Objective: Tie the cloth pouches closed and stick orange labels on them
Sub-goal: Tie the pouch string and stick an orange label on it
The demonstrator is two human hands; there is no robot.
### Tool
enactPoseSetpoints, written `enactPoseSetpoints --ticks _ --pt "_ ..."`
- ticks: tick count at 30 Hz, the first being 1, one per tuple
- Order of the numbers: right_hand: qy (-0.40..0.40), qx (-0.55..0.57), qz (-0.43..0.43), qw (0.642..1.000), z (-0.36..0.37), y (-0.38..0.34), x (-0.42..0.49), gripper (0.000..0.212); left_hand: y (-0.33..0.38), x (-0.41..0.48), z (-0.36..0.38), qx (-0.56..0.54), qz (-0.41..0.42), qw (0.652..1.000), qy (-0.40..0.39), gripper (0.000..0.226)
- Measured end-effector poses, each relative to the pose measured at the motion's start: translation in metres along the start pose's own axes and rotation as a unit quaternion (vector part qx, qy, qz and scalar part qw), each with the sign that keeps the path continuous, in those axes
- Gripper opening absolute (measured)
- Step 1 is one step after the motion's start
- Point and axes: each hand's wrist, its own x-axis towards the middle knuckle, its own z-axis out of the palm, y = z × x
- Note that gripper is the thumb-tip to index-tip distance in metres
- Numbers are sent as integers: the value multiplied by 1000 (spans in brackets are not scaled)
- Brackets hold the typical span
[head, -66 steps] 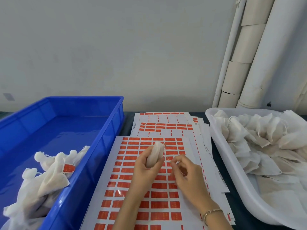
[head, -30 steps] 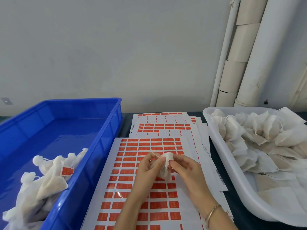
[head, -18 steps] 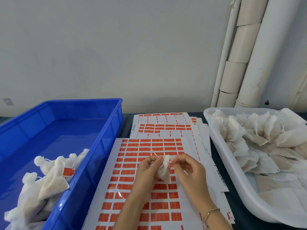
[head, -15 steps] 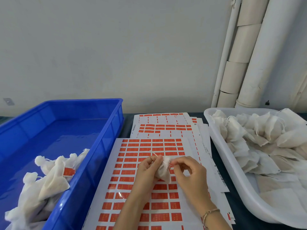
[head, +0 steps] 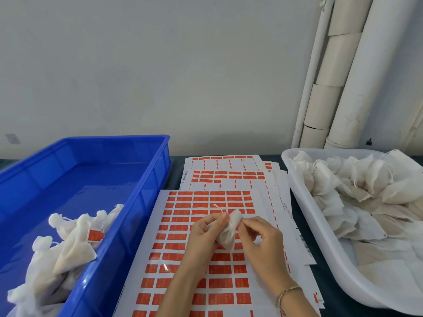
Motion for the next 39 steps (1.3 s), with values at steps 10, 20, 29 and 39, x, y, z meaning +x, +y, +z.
enactPoseSetpoints --ticks 10,20,29,39 --pt "50 -43 -99 993 -4 -5 0 16 -1 0 2 3 11 1000 13 32" --pt "59 -64 -127 988 -3 1 -2 17 -4 2 1 19 39 998 34 26" --pt "61 -67 -107 990 -3 3 0 18 -2 0 3 39 22 998 38 25" --pt "55 -6 -14 998 -2 -3 -1 24 -2 1 3 12 27 998 50 22"
